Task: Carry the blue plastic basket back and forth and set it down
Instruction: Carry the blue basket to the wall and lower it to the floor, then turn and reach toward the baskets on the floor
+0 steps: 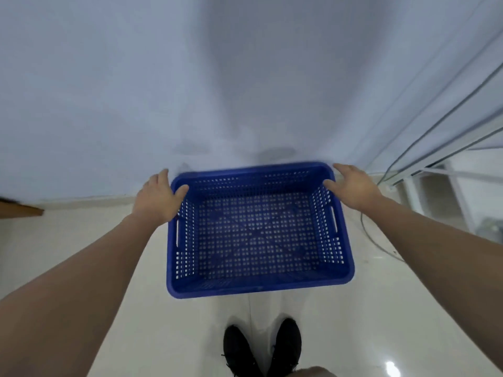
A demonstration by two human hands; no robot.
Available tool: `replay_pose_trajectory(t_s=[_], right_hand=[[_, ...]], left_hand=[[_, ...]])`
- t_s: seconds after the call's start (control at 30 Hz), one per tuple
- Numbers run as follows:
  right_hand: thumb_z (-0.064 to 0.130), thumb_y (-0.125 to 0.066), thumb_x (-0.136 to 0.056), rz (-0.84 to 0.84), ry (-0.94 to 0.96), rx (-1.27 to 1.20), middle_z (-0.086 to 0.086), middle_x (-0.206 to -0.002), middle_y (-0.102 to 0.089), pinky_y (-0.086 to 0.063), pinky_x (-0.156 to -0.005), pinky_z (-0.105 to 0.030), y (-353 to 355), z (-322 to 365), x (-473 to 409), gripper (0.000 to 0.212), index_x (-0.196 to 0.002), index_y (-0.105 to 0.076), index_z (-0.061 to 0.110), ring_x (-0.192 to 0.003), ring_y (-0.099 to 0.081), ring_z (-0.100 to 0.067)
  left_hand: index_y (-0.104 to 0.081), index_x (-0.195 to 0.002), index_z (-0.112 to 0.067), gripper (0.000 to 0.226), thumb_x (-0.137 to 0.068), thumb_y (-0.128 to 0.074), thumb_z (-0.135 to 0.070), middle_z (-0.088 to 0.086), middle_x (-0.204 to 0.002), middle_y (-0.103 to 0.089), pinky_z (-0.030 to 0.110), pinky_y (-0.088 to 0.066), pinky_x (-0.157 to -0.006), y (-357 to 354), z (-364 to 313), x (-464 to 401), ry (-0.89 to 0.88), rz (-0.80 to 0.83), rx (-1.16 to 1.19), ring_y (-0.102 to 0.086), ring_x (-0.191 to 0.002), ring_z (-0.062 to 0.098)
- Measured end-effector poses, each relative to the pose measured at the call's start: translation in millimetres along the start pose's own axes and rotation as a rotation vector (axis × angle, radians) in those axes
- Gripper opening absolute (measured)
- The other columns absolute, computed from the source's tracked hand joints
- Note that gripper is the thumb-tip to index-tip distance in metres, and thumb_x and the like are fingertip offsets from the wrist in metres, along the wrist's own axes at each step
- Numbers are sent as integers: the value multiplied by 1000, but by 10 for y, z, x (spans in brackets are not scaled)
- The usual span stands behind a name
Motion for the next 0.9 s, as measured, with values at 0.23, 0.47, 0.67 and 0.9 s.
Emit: replay_pose_trajectory(t_s=[0.23,0.47,0.67,0.9], right_hand=[[61,-49,-93,-56,165,94,-9,-164,-26,-21,-120,-40,2251,1280,1228,83,-159,-21,19,-150,-25,-27],[64,-47,-92,-266,261,149,-8,-165,-24,-24,-121,-45,4435,2158,2539,84,-159,-22,19,-150,-24,-27],[72,-44,-86,-479,340,180,-8,-164,-29,-26,-120,-47,5834,2675,3477,90,-157,-26,20,-150,-25,-28],[69,-45,-85,-627,352,211,-9,-163,-29,-26,-119,-49,6627,2802,4243,88,-157,-27,21,-150,-24,-29]], left_hand=[[-28,-155,-13,73,-96,-45,-52,8,-159,-33,44,-33,-114,2526,-1104,1039,-173,-151,-14,-38,-142,30],[-20,-158,-17,80,-94,-47,-58,5,-163,-27,42,-33,-114,4697,-1969,2322,-314,-302,6,-36,-144,28],[-22,-158,-21,81,-92,-48,-59,5,-163,-28,46,-33,-113,6176,-2397,3199,-386,-498,32,-37,-143,31],[-23,-158,-23,83,-90,-42,-67,2,-167,-16,48,-27,-116,6844,-2741,3802,-431,-595,-6,-25,-149,29]])
Point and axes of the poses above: each hand's wrist, its own x-axis away from the middle knuckle, its own y-axis out of the back of the hand, z = x × y, the point moved 7 cm from there along -x, towards the middle knuckle
